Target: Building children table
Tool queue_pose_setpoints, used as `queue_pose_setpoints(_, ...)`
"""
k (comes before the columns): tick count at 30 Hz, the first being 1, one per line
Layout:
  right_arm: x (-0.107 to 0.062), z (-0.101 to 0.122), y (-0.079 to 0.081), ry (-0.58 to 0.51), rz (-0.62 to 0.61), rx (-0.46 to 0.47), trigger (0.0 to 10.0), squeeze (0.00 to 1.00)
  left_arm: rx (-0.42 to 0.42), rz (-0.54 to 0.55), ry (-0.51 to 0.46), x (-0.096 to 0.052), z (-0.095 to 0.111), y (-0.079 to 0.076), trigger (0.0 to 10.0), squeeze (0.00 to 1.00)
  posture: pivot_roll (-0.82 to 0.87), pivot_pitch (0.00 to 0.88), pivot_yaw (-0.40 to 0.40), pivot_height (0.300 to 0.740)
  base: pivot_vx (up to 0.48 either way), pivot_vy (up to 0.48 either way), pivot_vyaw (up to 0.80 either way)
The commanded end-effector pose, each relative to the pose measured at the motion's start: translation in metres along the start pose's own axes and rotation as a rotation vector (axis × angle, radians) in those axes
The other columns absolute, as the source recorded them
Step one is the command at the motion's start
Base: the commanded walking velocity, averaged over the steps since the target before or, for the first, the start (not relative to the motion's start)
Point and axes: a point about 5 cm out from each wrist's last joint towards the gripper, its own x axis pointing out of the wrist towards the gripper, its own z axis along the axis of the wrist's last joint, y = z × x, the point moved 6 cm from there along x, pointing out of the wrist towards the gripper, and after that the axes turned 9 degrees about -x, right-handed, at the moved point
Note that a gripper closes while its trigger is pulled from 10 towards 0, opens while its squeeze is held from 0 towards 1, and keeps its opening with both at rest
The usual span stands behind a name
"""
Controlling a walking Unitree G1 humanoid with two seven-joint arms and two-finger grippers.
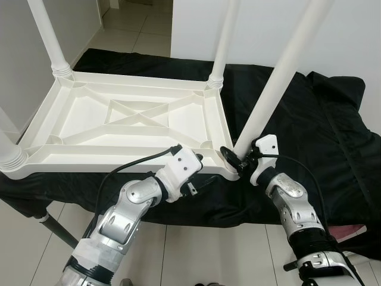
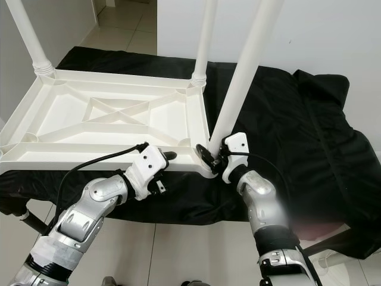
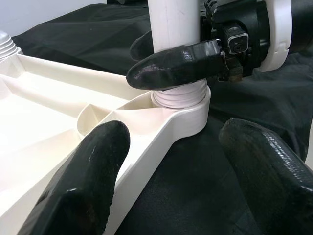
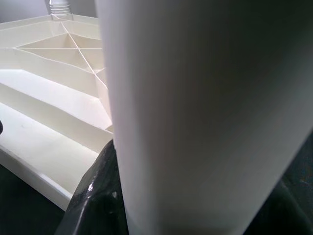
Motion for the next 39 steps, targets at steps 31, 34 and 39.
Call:
queue_pose_setpoints(31, -0.023, -0.025, 0.002, 0.152, -0.669, 0.186, 10.0, 0.0, -0.003, -0.018, 0.005, 0.006, -0.004, -0.011, 10.0, 0.0, 0.01, 0.059, -0.106, 0.74, 0.0, 0.0, 0.0)
queue_pose_setpoints(34, -0.026, -0.026, 0.004, 0.164, -0.701, 0.185, 10.0, 0.0, -0.005, -0.015, 0.004, 0.005, -0.004, -0.01, 10.0, 0.0, 0.01, 0.059, -0.106, 0.74, 0.0, 0.0, 0.0)
queue_pose_setpoints(39, -0.024, -0.02, 0.01, 0.14, -0.674, 0.186, 10.0, 0.0, -0.004, -0.014, 0.003, 0.006, -0.003, -0.009, 10.0, 0.0, 0.0, 0.064, -0.096, 0.74, 0.0, 0.0, 0.0)
